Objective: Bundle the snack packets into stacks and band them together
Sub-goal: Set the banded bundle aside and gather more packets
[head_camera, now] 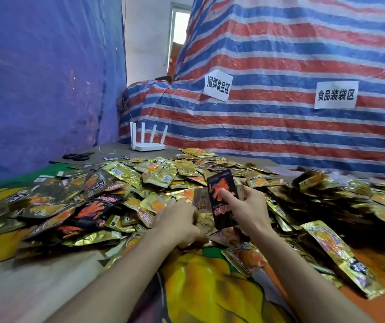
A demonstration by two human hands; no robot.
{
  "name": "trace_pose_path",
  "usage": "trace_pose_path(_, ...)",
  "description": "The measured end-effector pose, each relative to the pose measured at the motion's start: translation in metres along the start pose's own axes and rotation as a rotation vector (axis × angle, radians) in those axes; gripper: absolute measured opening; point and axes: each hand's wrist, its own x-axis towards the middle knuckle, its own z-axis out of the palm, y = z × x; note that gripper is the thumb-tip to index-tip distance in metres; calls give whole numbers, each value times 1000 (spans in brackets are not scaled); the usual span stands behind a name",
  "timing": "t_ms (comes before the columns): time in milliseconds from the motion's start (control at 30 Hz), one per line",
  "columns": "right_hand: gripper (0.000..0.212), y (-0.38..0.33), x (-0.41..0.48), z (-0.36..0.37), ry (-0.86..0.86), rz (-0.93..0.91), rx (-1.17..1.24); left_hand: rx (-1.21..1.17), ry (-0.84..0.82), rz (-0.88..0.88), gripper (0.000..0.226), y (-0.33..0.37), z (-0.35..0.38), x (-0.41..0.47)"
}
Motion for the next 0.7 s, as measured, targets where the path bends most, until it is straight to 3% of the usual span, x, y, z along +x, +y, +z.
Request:
trace_pose_path(100, 37, 5, 0, -7, -45, 11, -119, -40, 51, 70, 57, 4, -2, -2)
trace_pose_path(200, 32, 7, 4, -16, -198, 47, -253, 25, -6, 83, 76, 1, -3, -1)
trace_pose_path(267, 55, 6, 4, -18, -333, 54, -319, 98, -71, 76, 80, -1, -3, 1)
trace_pose_path(333, 69, 5, 3, -15, -432, 25, -385, 182, -88, 65, 69, 1, -2, 2)
trace_pose_path(533, 33, 8, 0, -5, -496, 32, -407, 269, 118, 37, 41, 9, 5, 1)
trace_pose_path(600, 23, 7, 1, -8, -452, 84, -301, 249, 189, 45, 26, 8, 4, 1)
trace_pose_path(700, 15, 6, 2, -14, -323, 223, -27, 200, 240, 40, 24, 4, 0, 0)
